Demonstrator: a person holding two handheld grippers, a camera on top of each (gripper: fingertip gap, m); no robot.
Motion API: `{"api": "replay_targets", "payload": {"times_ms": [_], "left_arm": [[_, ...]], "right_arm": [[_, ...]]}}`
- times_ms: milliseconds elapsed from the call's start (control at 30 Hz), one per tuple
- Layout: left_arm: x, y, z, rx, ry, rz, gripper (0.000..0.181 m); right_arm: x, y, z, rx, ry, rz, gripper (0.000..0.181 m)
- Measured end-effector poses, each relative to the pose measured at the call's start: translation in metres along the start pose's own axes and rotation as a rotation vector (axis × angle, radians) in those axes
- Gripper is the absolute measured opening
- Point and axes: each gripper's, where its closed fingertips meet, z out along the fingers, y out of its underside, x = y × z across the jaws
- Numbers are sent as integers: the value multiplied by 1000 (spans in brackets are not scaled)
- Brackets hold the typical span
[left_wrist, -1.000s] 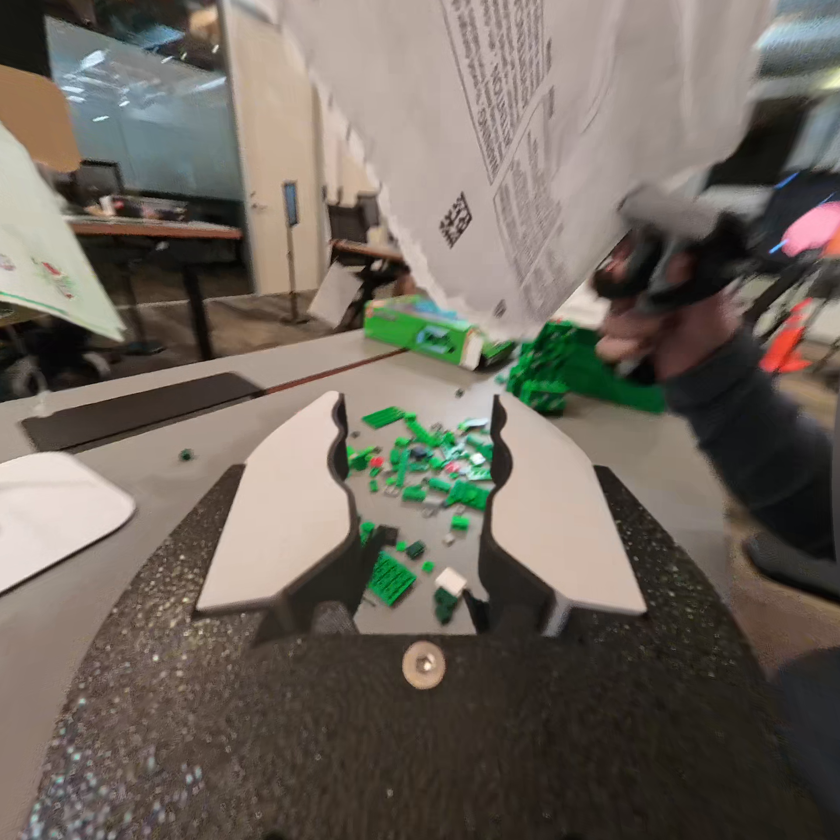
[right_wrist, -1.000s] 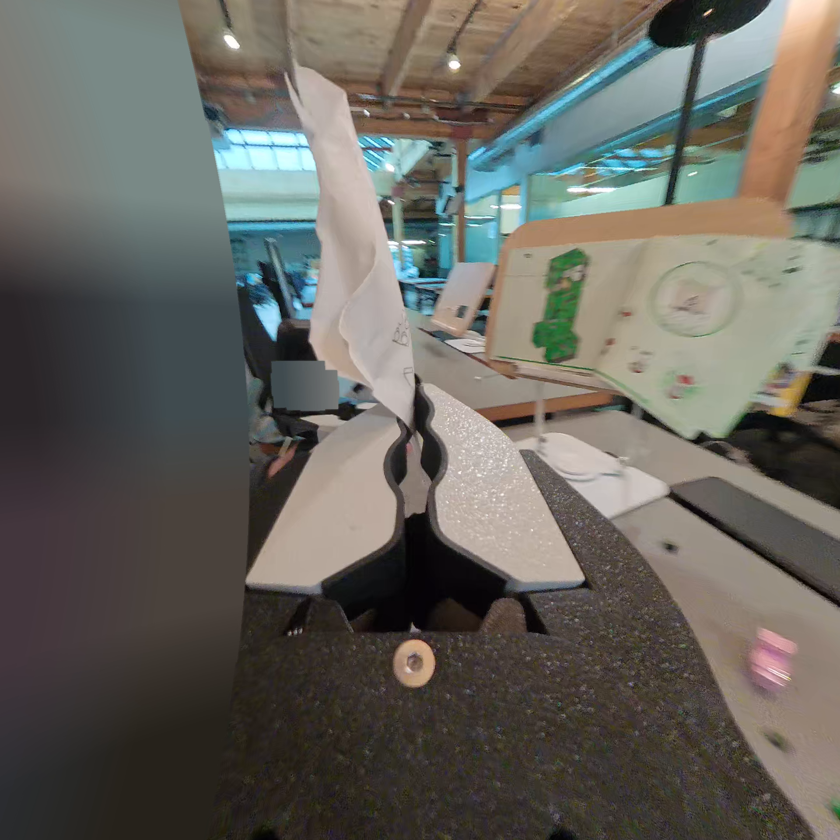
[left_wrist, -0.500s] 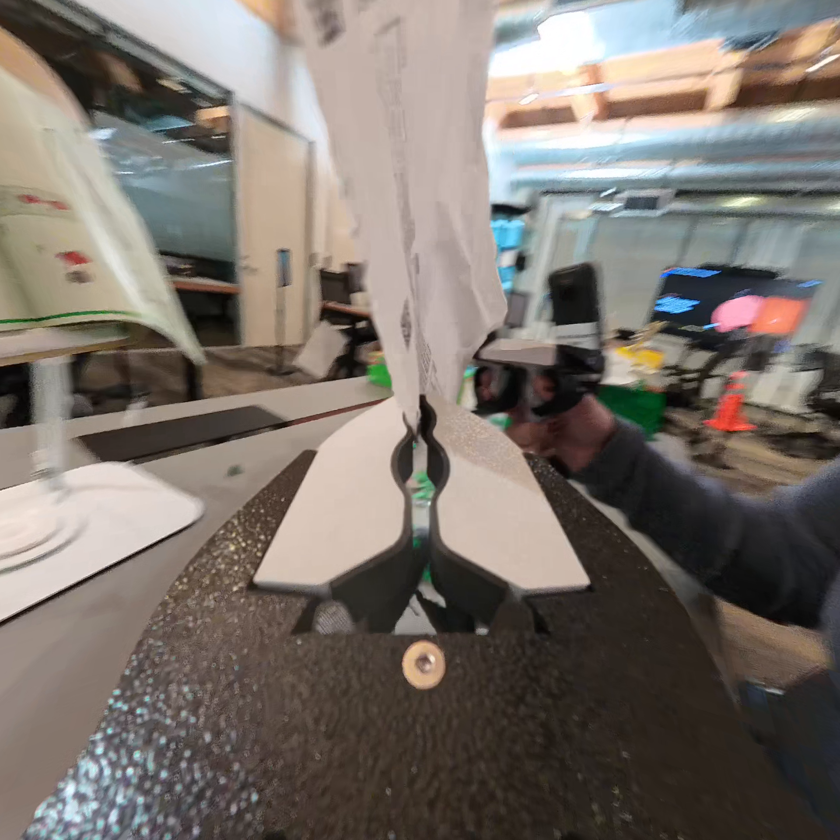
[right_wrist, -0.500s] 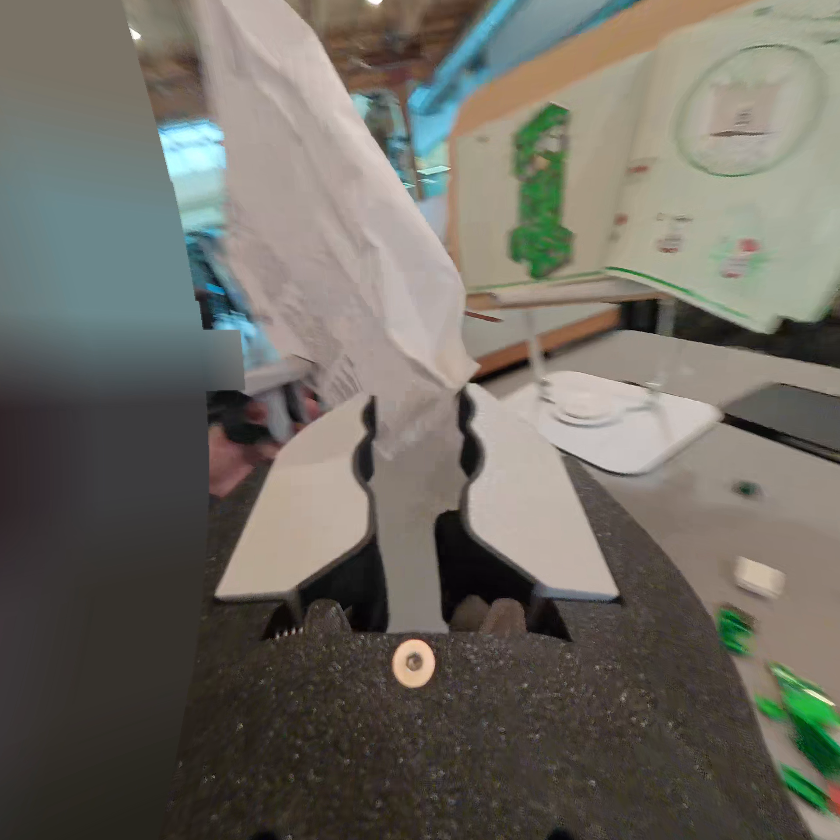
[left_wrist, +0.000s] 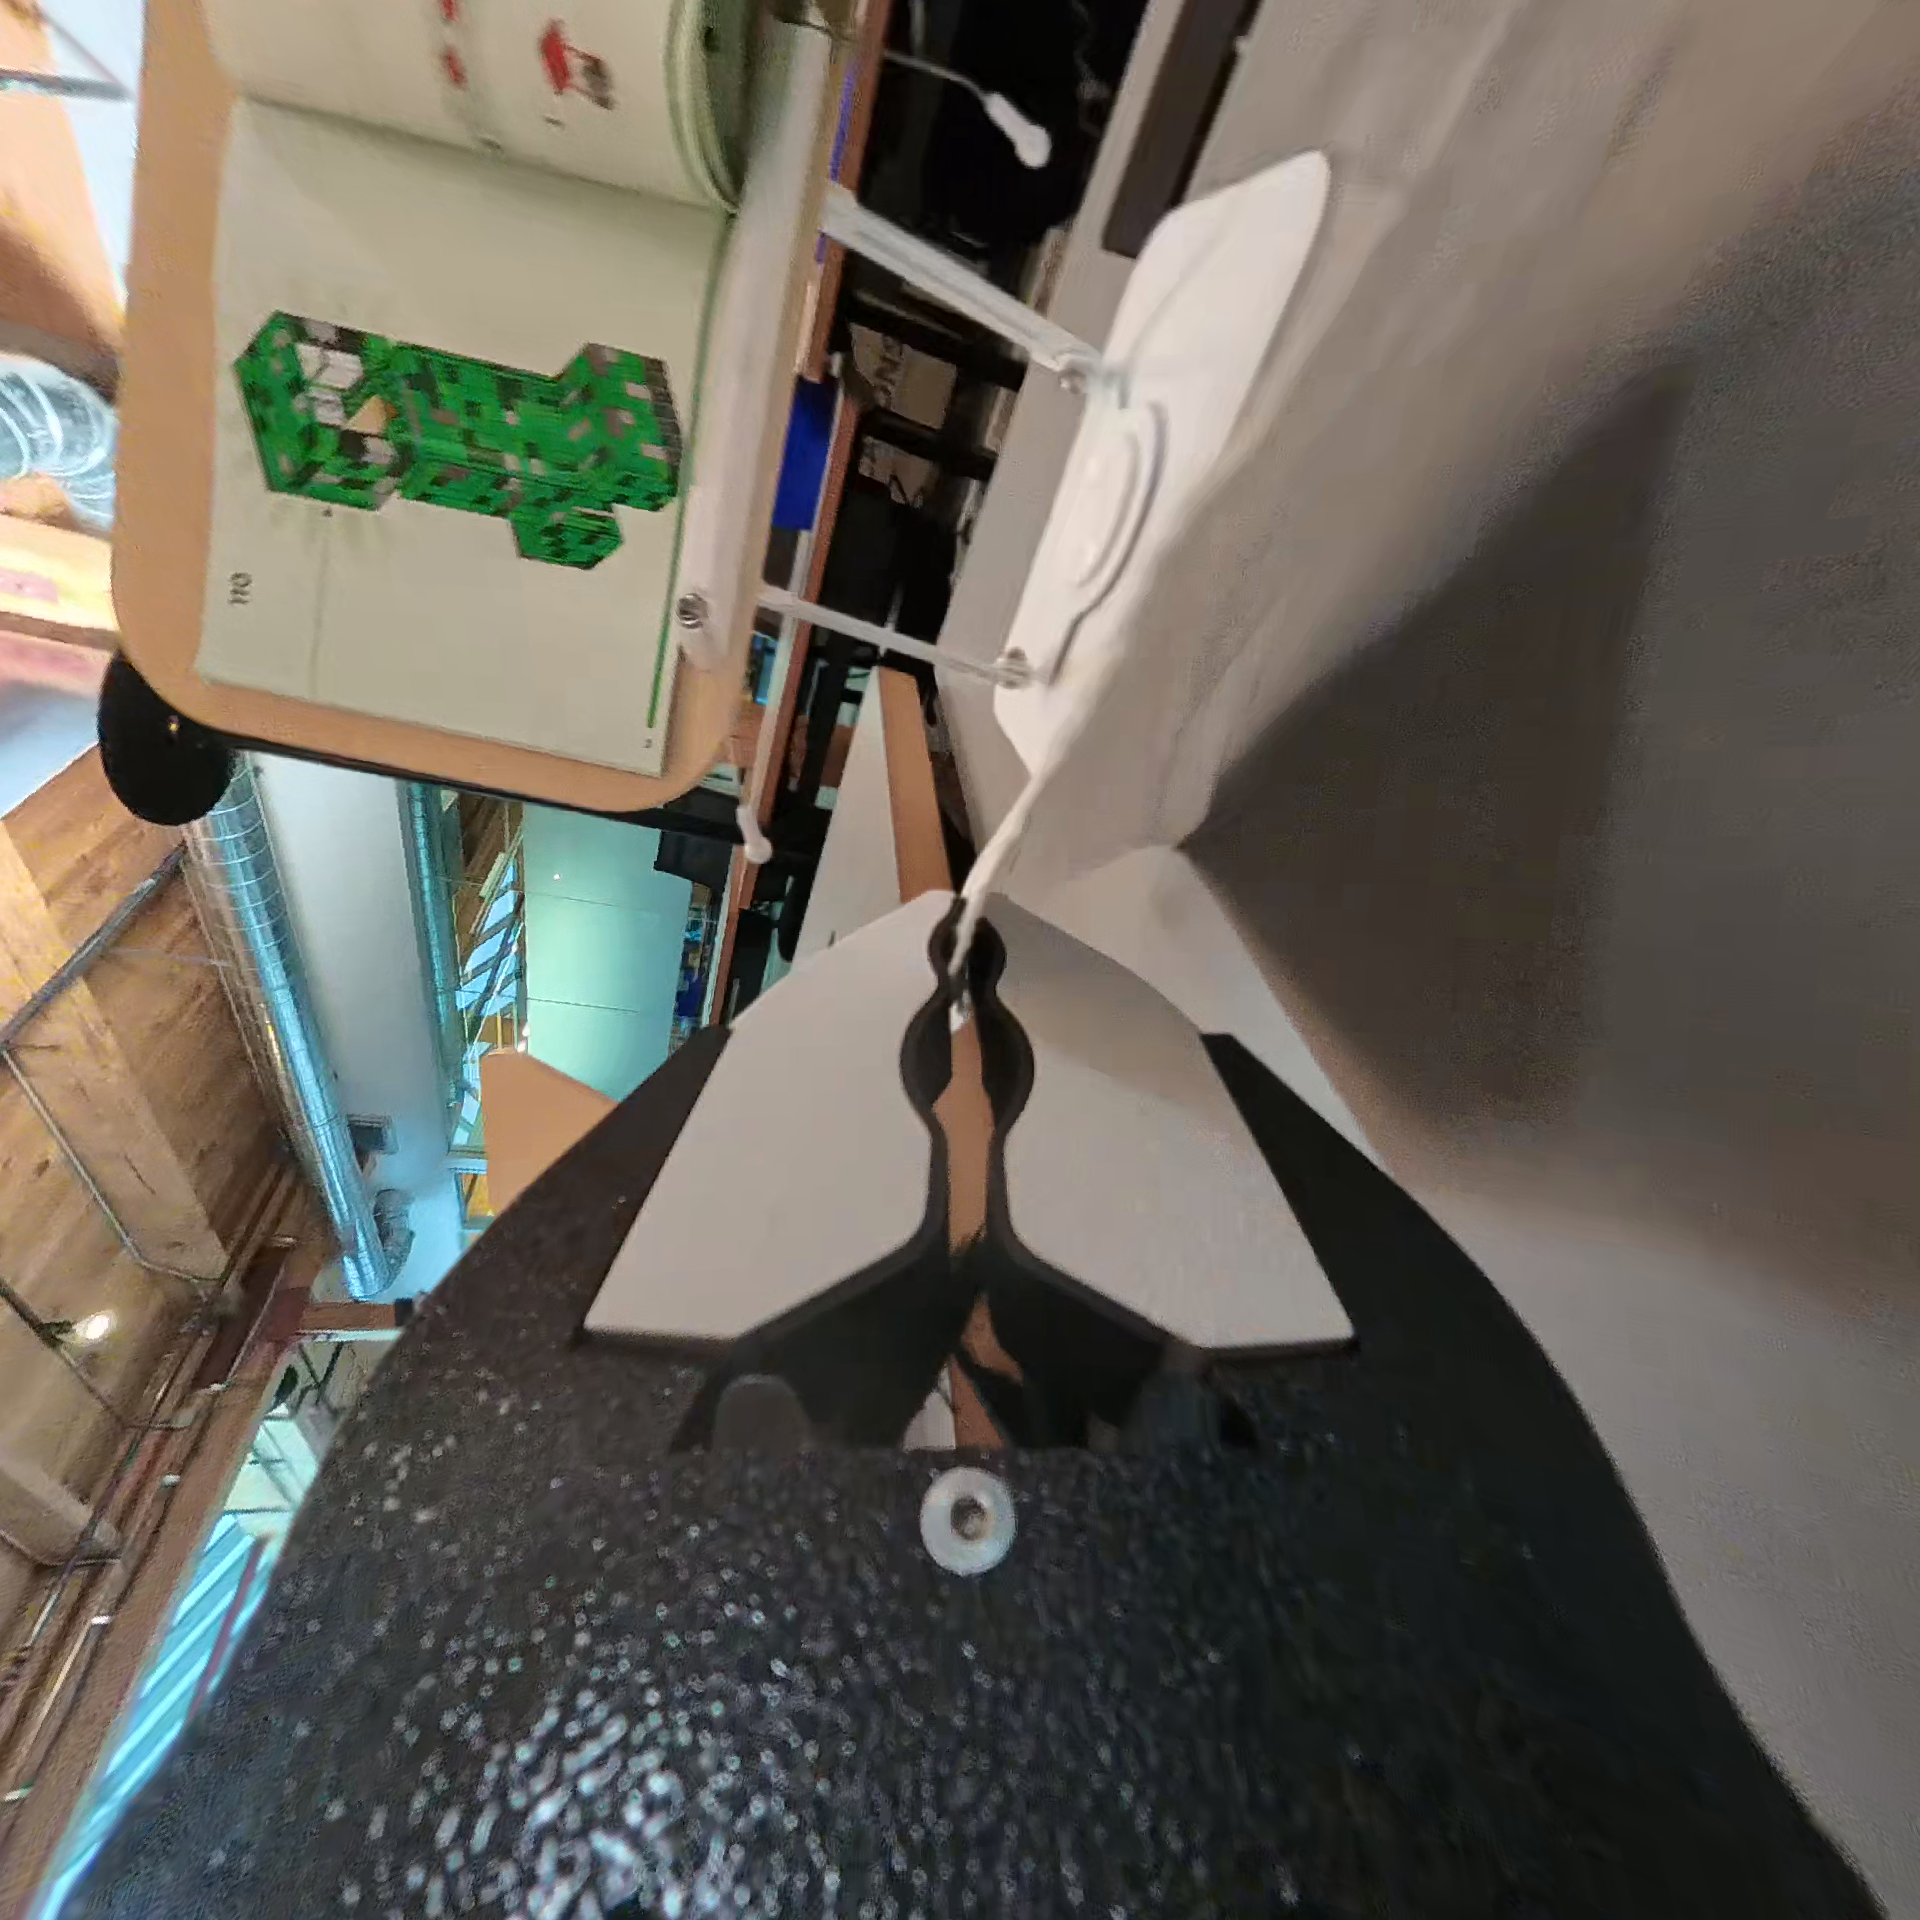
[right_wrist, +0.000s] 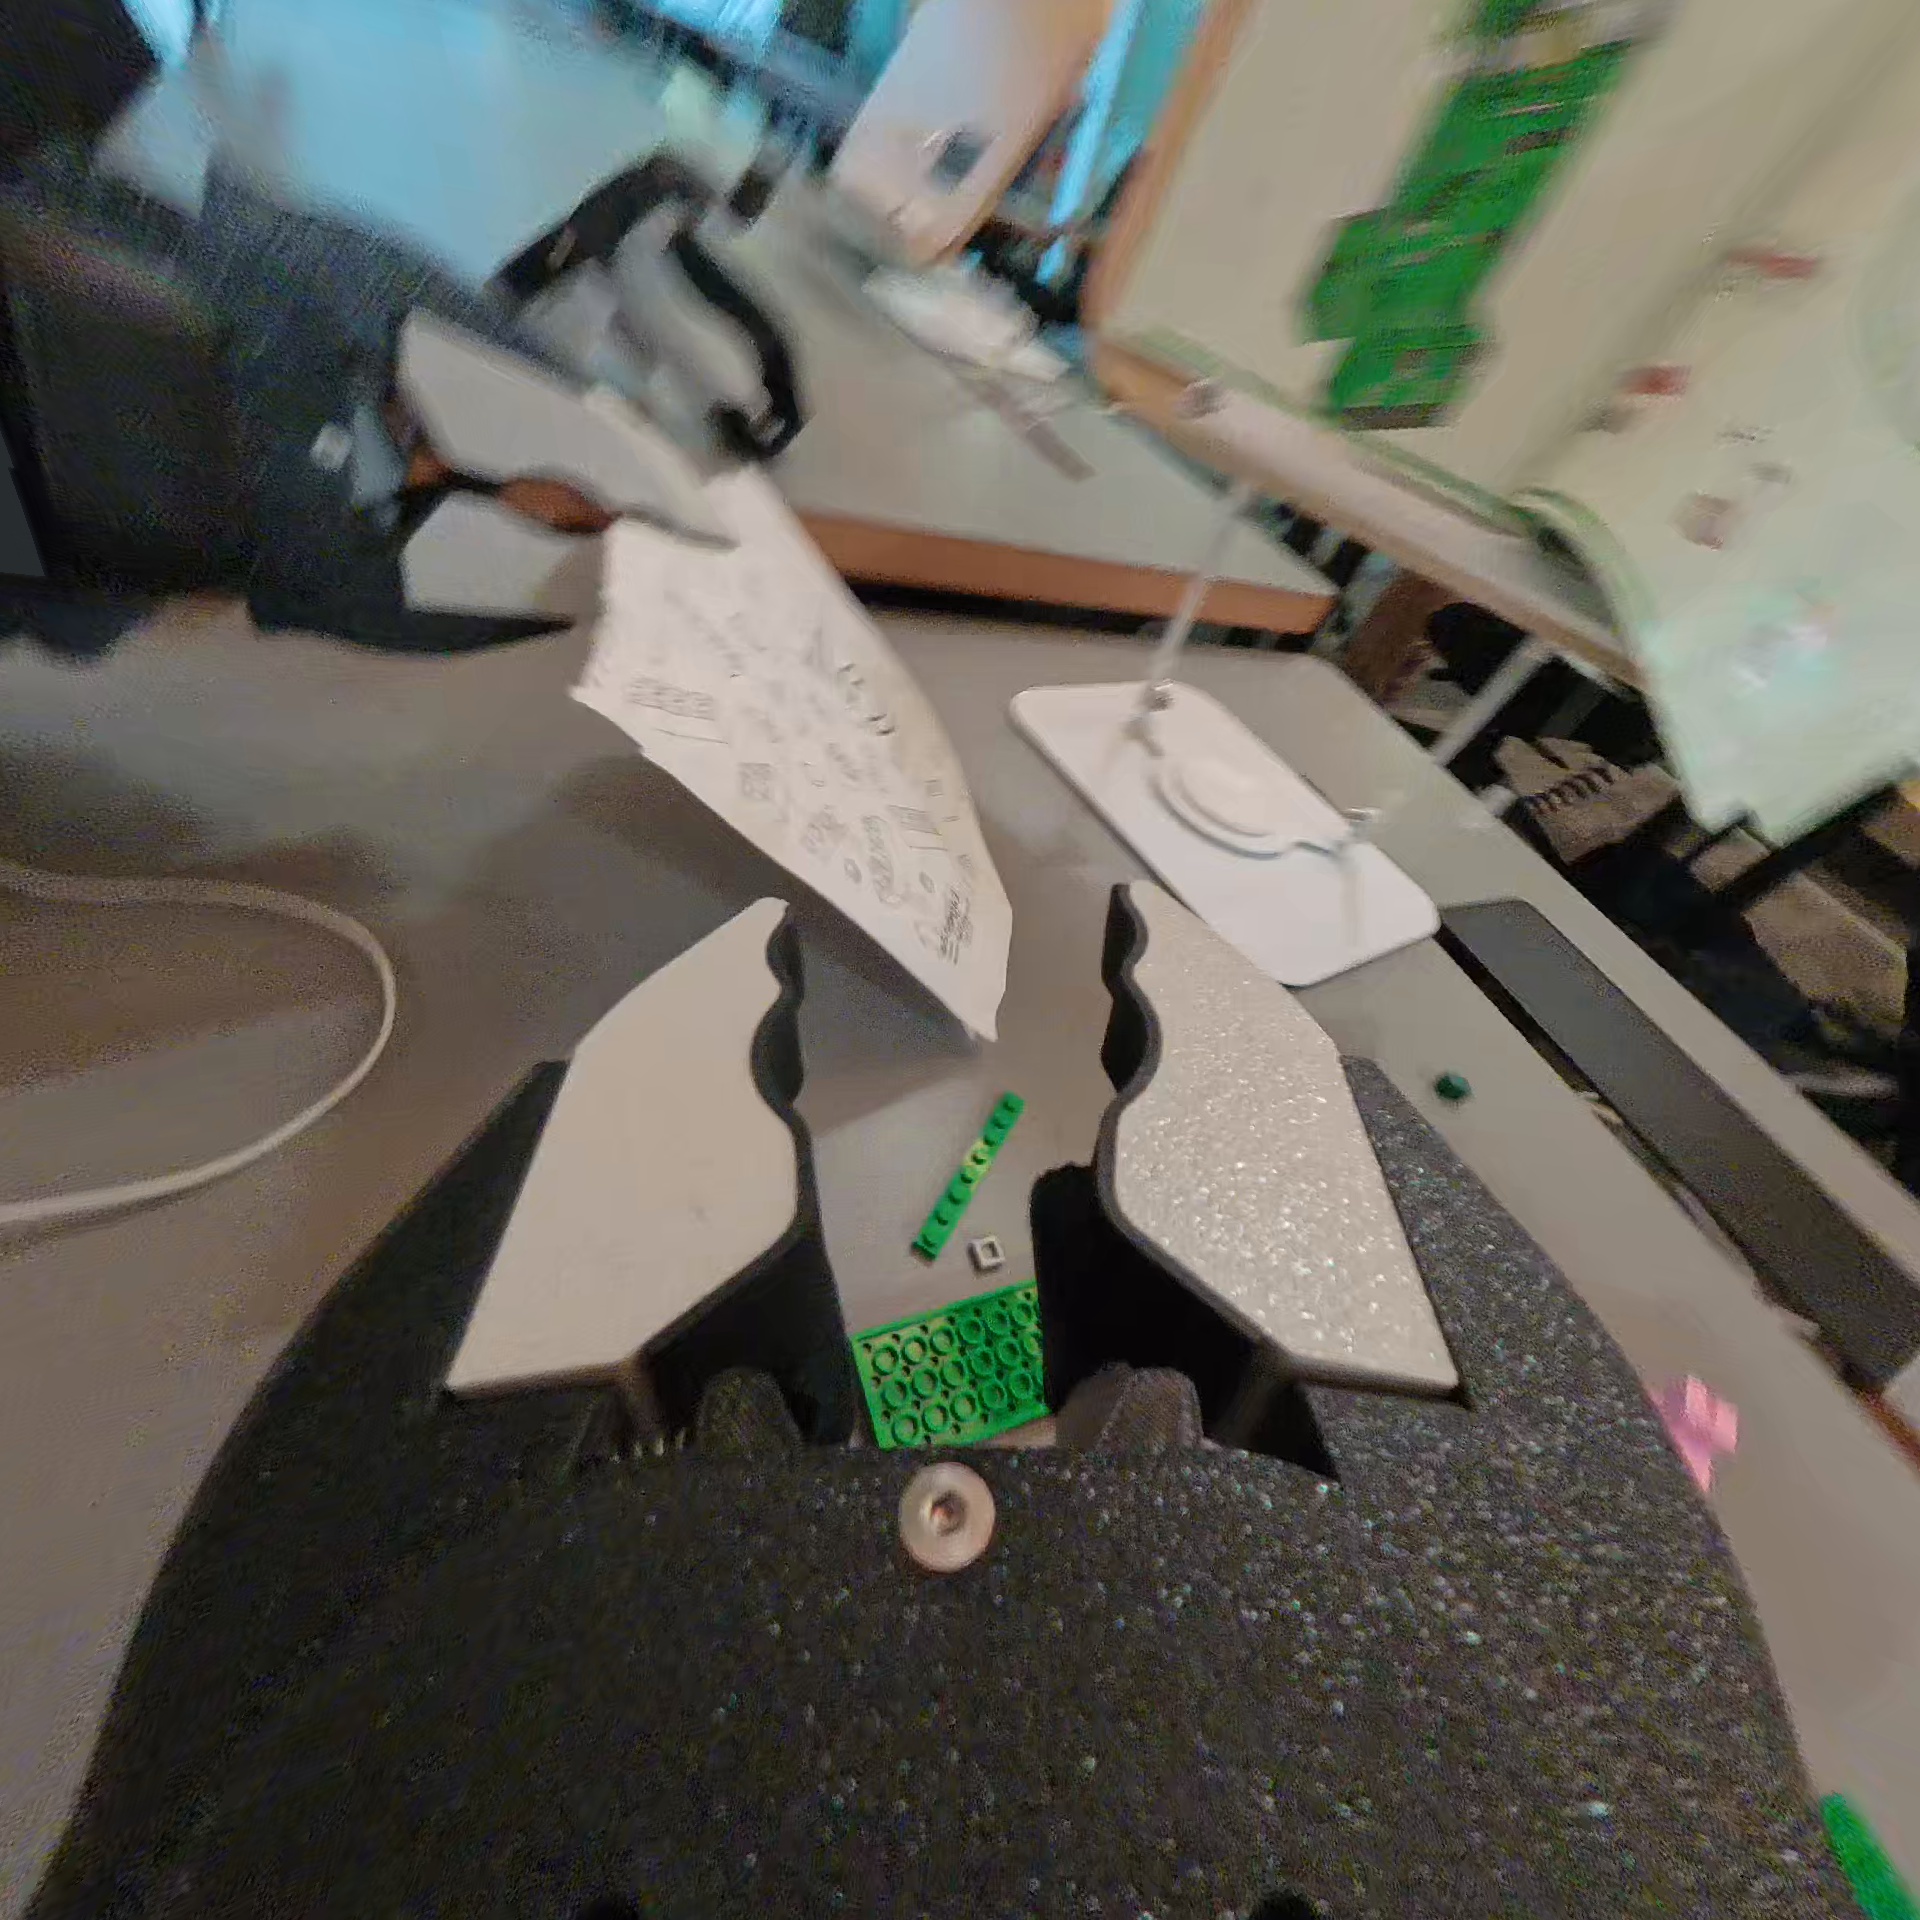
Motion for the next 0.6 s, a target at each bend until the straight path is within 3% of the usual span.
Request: {"api": "replay_targets", "payload": {"times_ms": [133,233,300,367,433,533,600], "left_arm": [[9,-9,-7,-30,36,-1,0],[7,-12,-11,-58,50,-13,0],[7,-13,-14,-64,76,-25,0],[11,-18,-18,-43,122,-48,0],[14,-21,-23,-5,173,-102,3],[2,-26,-34,97,223,-280,61],[-8,-31,-44,187,296,-389,73]], "right_arm": [[-36,10,42,-182,-48,-432,63],[-67,4,56,-162,-150,-545,62],[-66,-2,63,-144,-107,-589,47],[-50,-8,70,-128,-1,-659,0],[-41,-9,72,-120,-5,-631,0],[-32,-15,66,-83,-99,-470,1],[-29,-19,61,-59,-190,-392,1]]}}
